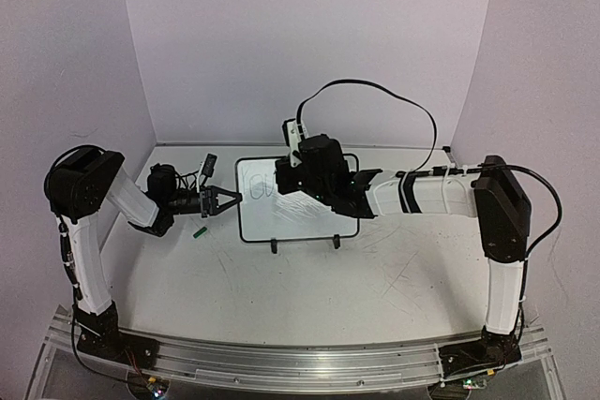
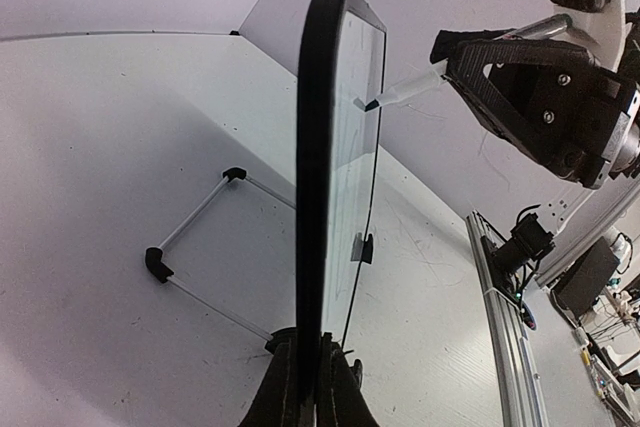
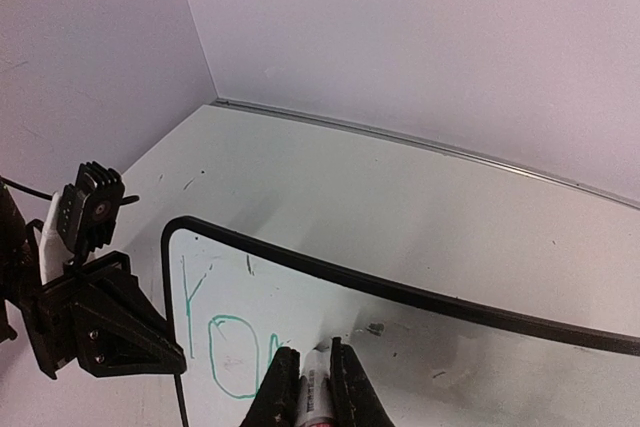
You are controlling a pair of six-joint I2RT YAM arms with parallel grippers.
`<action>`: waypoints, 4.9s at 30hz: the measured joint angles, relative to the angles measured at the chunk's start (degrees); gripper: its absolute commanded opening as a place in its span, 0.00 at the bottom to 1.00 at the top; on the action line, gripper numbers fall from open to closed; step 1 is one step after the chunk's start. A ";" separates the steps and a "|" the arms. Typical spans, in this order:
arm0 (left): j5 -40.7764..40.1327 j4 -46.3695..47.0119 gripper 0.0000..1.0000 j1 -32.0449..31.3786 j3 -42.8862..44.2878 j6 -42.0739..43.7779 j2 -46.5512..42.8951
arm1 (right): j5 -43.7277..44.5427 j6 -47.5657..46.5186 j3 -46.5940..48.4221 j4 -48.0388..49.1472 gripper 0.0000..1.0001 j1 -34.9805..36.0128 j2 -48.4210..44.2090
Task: Write a sentence on the whiteboard
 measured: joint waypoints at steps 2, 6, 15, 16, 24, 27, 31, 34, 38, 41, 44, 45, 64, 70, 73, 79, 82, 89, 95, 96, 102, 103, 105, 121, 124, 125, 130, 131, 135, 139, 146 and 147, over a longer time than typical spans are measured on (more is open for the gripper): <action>0.00 -0.02 0.00 0.00 0.00 0.00 0.00 | -0.03 0.25 -0.05 0.02 0.00 0.00 0.00; 0.00 -0.03 0.00 0.00 0.00 -0.02 0.00 | -0.14 0.79 -0.70 0.70 0.00 0.01 0.00; -0.03 -0.04 0.00 0.00 0.00 -0.04 0.00 | -0.89 1.89 -2.12 1.19 0.00 0.16 -0.01; -0.04 -0.04 0.00 0.00 0.00 -0.04 0.00 | -0.99 1.98 -2.34 1.27 0.00 0.18 -0.05; -0.04 -0.04 0.00 0.00 0.00 -0.04 0.00 | -1.24 2.79 -4.53 1.32 0.00 0.28 -0.85; -0.04 -0.04 0.00 0.00 0.00 -0.04 0.00 | -1.43 3.21 -5.10 1.36 0.00 0.28 -0.98; -0.02 -0.04 0.00 0.00 0.00 -0.02 0.00 | -1.68 3.49 -5.97 1.33 0.00 0.31 -1.39; -0.02 -0.04 0.00 0.00 0.00 -0.02 0.00 | -1.66 3.54 -6.75 1.31 0.00 0.31 -1.66; -0.02 -0.04 0.00 0.00 0.00 -0.02 0.00 | -1.68 3.68 -7.62 1.26 0.00 0.39 -2.00; 0.10 -0.02 0.00 0.00 0.00 0.00 0.00 | -1.72 3.73 -8.12 0.68 0.00 0.39 -2.59; 0.44 0.01 0.00 0.00 0.00 0.05 0.00 | -1.97 4.16 -9.31 0.07 0.00 0.26 -3.99; 0.46 0.01 0.00 0.00 0.00 0.07 0.00 | -2.20 4.31 -10.25 0.04 0.00 0.13 -4.95; 0.50 0.01 0.00 0.00 0.00 0.15 0.00 | -3.12 4.87 -13.49 2.21 0.00 -3.32 -10.38; 0.50 -0.01 0.00 0.00 0.00 0.15 0.00 | -2.83 4.60 -13.05 2.31 0.00 -3.39 -9.91; 0.52 -0.02 0.00 0.00 0.00 0.15 0.00 | -2.73 4.52 -12.33 2.43 0.00 -3.50 -9.10; 0.55 -0.02 0.00 0.00 0.00 0.15 0.00 | -2.66 4.44 -11.21 2.60 0.00 -3.54 -8.41; 0.57 -0.02 0.00 0.00 0.00 0.16 0.00 | -2.62 4.25 -10.48 2.58 0.00 -3.54 -8.06; 0.52 -0.04 0.00 0.00 0.00 0.13 0.00 | -3.75 4.22 -8.96 2.83 0.00 -3.69 -6.32; 0.48 -0.07 0.00 0.00 0.00 0.13 0.00 | -4.87 4.34 -8.57 3.02 0.00 -3.63 -5.67; 0.48 -0.06 0.00 0.00 0.00 0.13 0.00 | -5.02 4.37 -8.56 3.04 0.00 -3.63 -5.64; 0.44 -0.12 0.00 0.00 0.00 0.13 0.00 | -5.95 4.91 -8.55 3.15 0.00 -3.34 -4.89; 0.44 -0.12 0.00 0.00 0.00 0.13 0.00 | -6.07 4.98 -8.55 3.12 0.00 -3.22 -4.78; 0.46 -0.12 0.00 0.00 0.00 0.15 0.00 | -6.21 5.08 -8.55 3.01 0.00 -3.08 -4.72; 0.39 -0.46 0.00 0.00 0.00 0.16 0.00 | -6.82 6.68 -10.78 3.65 0.00 -2.82 -4.68; 0.35 -0.52 0.00 0.00 0.00 0.17 0.00 | -6.93 6.88 -11.84 3.86 0.00 -2.61 -4.70; 0.35 -0.53 0.00 0.00 0.00 0.17 0.00 | -6.96 6.93 -12.13 3.90 0.00 -2.55 -4.70; 0.37 -0.54 0.00 0.00 0.00 0.21 0.00 | -6.84 7.14 -13.40 3.88 0.00 -2.34 -5.15; 0.37 -0.54 0.00 0.00 0.00 0.24 0.00 | -6.60 7.14 -13.70 3.83 0.00 -2.34 -5.39; 0.39 -0.53 0.00 0.00 0.00 0.39 0.00 | -4.79 7.10 -14.76 3.35 0.00 -2.34 -6.55; 0.44 -0.52 0.00 0.00 0.00 0.42 0.00 | -2.97 6.66 -15.19 3.00 0.00 -2.39 -7.60; 0.59 -0.52 0.00 0.04 0.00 0.61 0.00 | -5.09 6.22 -18.20 4.92 0.00 -3.07 -10.79; 0.59 -0.52 0.00 0.04 0.00 0.62 0.00 | -5.30 6.22 -18.58 5.09 0.00 -3.26 -11.35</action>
